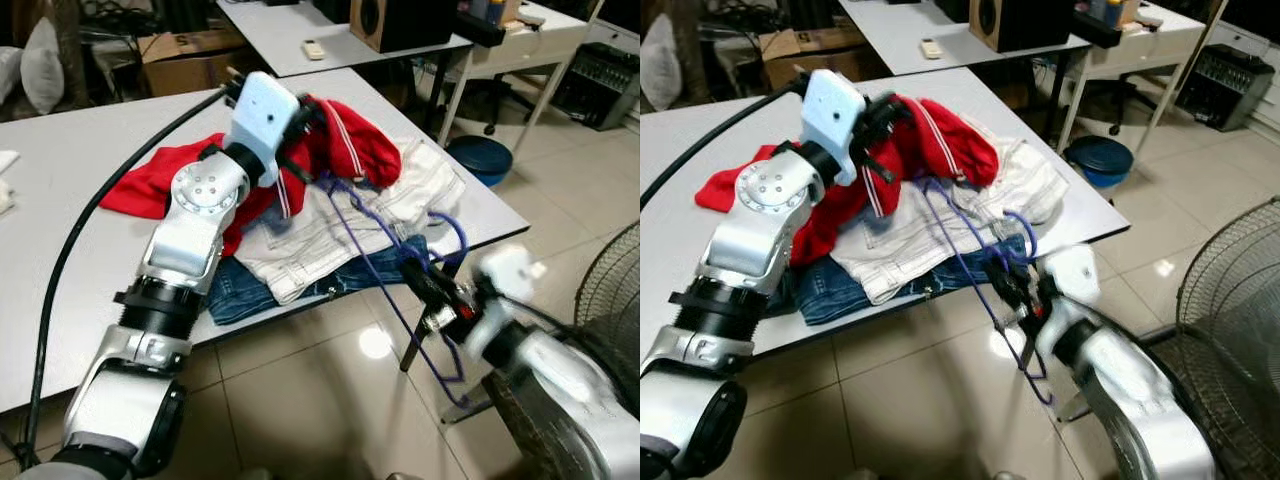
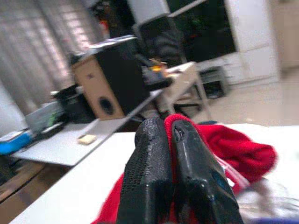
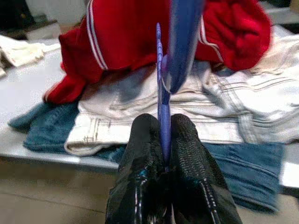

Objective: Hang hanger

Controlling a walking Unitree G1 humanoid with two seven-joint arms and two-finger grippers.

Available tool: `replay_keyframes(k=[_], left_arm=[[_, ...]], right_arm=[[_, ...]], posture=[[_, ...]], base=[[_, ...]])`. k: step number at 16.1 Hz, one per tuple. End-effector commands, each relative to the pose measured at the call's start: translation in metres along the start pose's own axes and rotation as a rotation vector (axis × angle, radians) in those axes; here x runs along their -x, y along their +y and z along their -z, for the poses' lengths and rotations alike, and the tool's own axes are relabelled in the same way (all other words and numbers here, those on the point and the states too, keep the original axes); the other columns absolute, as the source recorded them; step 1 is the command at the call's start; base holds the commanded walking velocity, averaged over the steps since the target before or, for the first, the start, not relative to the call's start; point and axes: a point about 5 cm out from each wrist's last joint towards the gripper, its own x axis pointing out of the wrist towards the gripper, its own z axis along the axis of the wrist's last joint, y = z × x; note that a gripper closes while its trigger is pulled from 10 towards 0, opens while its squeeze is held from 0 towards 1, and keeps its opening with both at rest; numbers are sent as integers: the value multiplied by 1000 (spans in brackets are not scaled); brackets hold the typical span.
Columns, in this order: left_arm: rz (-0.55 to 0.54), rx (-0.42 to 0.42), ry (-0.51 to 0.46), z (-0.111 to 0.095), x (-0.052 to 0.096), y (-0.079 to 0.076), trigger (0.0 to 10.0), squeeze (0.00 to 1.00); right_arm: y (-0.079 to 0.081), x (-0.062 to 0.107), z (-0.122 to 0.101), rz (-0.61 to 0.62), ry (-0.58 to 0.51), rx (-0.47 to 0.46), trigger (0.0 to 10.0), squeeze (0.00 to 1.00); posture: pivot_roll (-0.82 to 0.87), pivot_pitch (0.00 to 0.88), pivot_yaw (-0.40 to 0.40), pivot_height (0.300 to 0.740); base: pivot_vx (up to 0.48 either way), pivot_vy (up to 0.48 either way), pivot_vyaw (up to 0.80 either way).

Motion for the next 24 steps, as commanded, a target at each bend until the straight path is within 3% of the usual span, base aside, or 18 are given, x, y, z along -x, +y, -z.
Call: replay_keyframes(k=[1, 8, 10, 12, 14, 17, 20, 23, 24], left_arm=[[71, -14, -9, -6, 1, -7, 0, 0], [178, 18, 31, -7, 13, -22, 0, 0], [185, 2, 48, -5, 16, -23, 0, 0], [223, -20, 93, 3, 23, -26, 0, 0], [263, -39, 154, 17, 30, -31, 0, 0], [322, 11, 182, 23, 38, -36, 0, 0], [439, 44, 236, 29, 50, -43, 0, 0], [491, 111, 238, 31, 54, -49, 0, 0], [495, 134, 235, 32, 53, -51, 0, 0]], right_arm=[[-5, -10, 1, -2, -7, -54, 10000, 0], [-21, -49, -1, -15, -40, -238, 10000, 0], [-24, -53, -6, 21, -85, -338, 10000, 0], [-31, -61, -11, 63, -149, -542, 10000, 0], [-36, -68, -21, 76, -206, -608, 10000, 0], [-47, -78, -23, 145, -234, -696, 10000, 0], [-61, -95, -33, 236, -332, -874, 10000, 0], [-64, -110, -38, 264, -349, -911, 10000, 0], [-64, -115, -41, 256, -381, -982, 10000, 0]], posture=[[-80, 0, 51, 740], [-46, 0, 30, 740], [-46, 0, 29, 740], [-48, 0, 36, 740], [-48, 0, 36, 740], [-46, 0, 44, 740], [-35, 0, 45, 740], [-18, 0, 57, 740], [-15, 0, 57, 740]], base=[[0, 0, 0], [0, 0, 0], [0, 0, 0], [0, 0, 0], [0, 0, 0], [0, 0, 0], [0, 0, 0], [0, 0, 0], [0, 0, 0]])
